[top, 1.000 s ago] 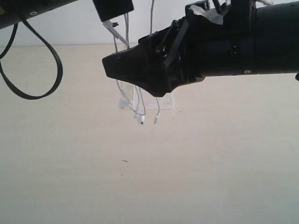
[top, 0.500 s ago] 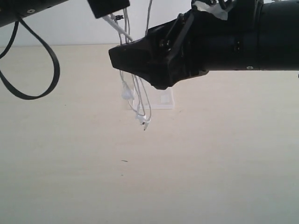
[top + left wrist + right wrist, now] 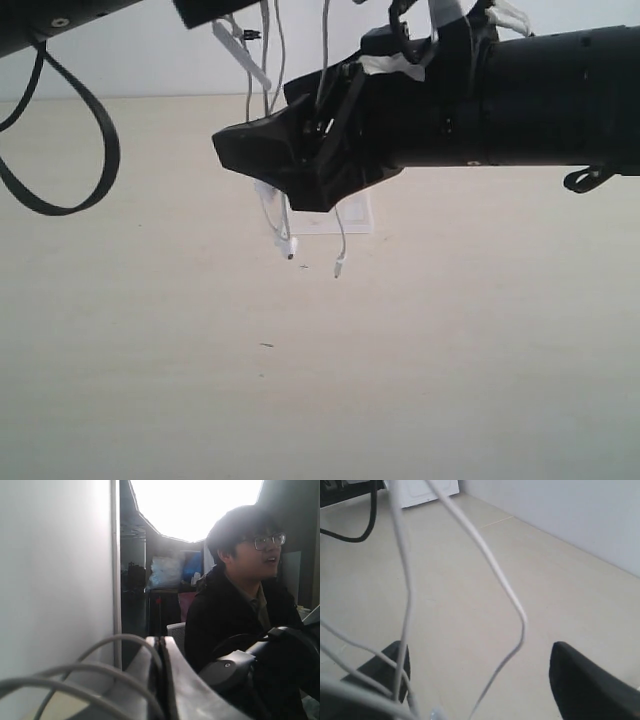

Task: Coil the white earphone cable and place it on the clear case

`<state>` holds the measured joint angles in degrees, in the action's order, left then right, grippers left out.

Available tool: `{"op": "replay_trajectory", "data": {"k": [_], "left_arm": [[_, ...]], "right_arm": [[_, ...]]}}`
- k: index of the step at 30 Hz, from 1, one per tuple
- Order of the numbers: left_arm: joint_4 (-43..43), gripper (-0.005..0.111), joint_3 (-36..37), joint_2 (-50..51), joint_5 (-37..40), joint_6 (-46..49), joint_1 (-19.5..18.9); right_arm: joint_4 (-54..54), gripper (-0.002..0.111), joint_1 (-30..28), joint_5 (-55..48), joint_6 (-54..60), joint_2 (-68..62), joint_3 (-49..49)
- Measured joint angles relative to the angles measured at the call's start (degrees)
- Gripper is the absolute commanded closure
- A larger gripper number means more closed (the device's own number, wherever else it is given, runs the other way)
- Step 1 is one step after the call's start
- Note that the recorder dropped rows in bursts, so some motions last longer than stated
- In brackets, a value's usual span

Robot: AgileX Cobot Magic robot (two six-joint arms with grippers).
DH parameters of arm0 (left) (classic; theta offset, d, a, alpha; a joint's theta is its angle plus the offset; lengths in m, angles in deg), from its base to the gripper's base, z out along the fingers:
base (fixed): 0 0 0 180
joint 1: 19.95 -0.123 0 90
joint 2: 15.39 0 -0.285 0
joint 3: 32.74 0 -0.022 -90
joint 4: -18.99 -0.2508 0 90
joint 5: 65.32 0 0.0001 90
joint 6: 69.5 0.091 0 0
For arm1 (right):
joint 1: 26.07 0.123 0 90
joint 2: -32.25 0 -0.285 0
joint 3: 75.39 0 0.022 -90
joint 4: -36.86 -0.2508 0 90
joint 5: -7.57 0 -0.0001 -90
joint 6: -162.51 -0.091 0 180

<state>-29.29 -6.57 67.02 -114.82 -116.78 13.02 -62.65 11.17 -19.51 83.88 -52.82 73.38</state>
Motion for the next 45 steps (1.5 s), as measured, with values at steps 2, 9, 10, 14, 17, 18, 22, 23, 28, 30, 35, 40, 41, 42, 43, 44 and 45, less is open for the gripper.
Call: {"op": "replay_trajectory", "data": {"k": [2, 9, 10, 14, 17, 18, 22, 23, 28, 30, 35, 40, 41, 42, 43, 44, 45], "left_arm": [[-0.1, 0.107, 0.0, 0.0, 0.0, -0.1, 0.0], [-0.7, 0.107, 0.0, 0.0, 0.0, -0.4, 0.0], [-1.0, 0.107, 0.0, 0.0, 0.0, -0.5, 0.0], [-1.1, 0.107, 0.0, 0.0, 0.0, -1.1, 0.0], [-1.2, 0.107, 0.0, 0.0, 0.0, -1.1, 0.0], [-1.2, 0.107, 0.0, 0.0, 0.0, -1.1, 0.0], [-1.2, 0.107, 0.0, 0.0, 0.0, -1.1, 0.0], [-1.2, 0.107, 0.0, 0.0, 0.0, -1.1, 0.0], [-1.3, 0.107, 0.0, 0.0, 0.1, -1.1, 0.0], [-1.4, 0.107, 0.0, 0.0, 0.3, -1.1, 0.0], [-1.4, 0.107, 0.0, 0.0, 0.5, -1.1, 0.0], [-1.2, 0.107, 0.0, 0.0, 1.0, -0.9, 0.0], [-0.7, 0.107, 0.0, 0.0, 1.5, -0.5, 0.0], [-0.2, 0.107, -0.1, -0.1, 2.0, -0.1, 0.0], [0.4, 0.107, -0.1, -0.2, 3.2, 0.2, 0.0], [1.1, 0.107, -0.1, -0.4, 4.9, 0.5, 0.0], [1.5, 0.107, -0.1, -0.5, 6.3, 0.8, 0.0]], "right_arm": [[0.0, 0.038, 0.0, 0.0, 0.4, -0.2, 0.0], [0.0, 0.038, 0.0, -2.2, 1.3, -0.5, 1.6], [0.0, 0.038, 0.0, -2.6, 1.3, -0.5, 1.9], [0.0, 0.045, 0.0, -3.0, 1.5, -0.5, 2.2], [0.0, 0.059, 0.0, -2.9, 1.3, -0.5, 2.2], [0.0, 0.065, 0.0, -2.9, 1.3, -0.5, 2.2], [0.0, 0.091, 0.0, -2.9, 1.1, -0.5, 2.2], [0.0, 0.1, 0.0, -2.9, 0.9, -0.5, 2.2], [0.0, 0.108, 0.0, 0.0, -0.3, -0.5, 2.2], [0.0, 0.108, 0.0, 1.2, -0.5, -0.5, 2.2], [0.0, 0.108, 0.0, 2.0, -0.8, -0.5, 2.2], [0.0, 0.108, 0.0, 2.3, -1.1, 0.1, 2.2], [0.0, 0.108, 0.0, 2.5, -1.2, 0.3, 2.2], [0.0, 0.108, 0.0, 2.7, -1.4, 0.6, 2.2], [0.0, 0.108, 0.0, 3.0, -1.6, 0.8, 2.2], [0.0, 0.108, 0.0, 3.1, -2.2, 1.1, 2.2], [0.0, 0.108, 0.0, 3.3, -2.9, 1.3, 2.2]]}}
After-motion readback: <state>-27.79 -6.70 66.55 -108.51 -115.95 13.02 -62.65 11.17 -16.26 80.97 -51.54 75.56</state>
